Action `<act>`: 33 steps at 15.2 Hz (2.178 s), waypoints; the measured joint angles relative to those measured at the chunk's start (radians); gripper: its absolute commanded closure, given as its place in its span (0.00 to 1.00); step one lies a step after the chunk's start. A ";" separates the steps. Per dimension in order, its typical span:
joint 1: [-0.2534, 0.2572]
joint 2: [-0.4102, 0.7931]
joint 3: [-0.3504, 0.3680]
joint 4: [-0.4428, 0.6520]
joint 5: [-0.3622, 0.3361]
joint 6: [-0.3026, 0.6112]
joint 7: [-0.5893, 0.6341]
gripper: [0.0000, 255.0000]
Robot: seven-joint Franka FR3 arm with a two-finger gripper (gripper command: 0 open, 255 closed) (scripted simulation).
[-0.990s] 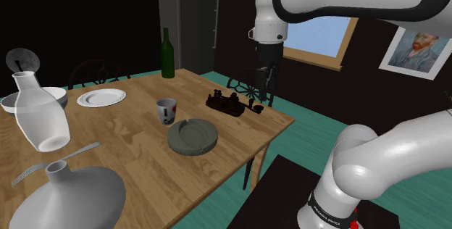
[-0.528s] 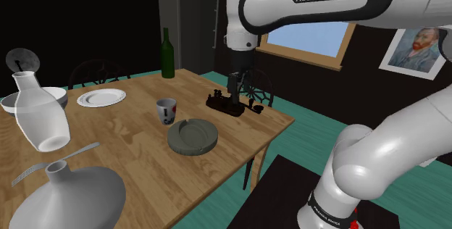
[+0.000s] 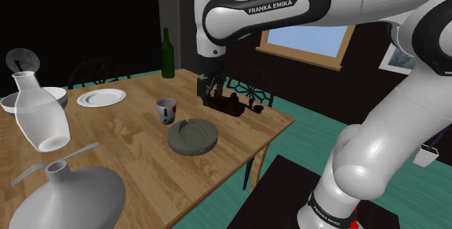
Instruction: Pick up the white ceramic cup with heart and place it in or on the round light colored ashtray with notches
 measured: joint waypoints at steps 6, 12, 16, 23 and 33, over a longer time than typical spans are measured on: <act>0.009 0.209 0.029 0.157 -0.039 0.073 0.046 0.00; 0.035 0.453 0.048 0.397 -0.099 0.094 0.095 0.00; 0.062 0.605 0.050 0.573 -0.137 0.084 0.118 0.00; 0.069 0.678 0.045 0.599 -0.155 0.135 0.126 0.00; 0.068 0.684 0.043 0.572 -0.158 0.169 0.130 1.00</act>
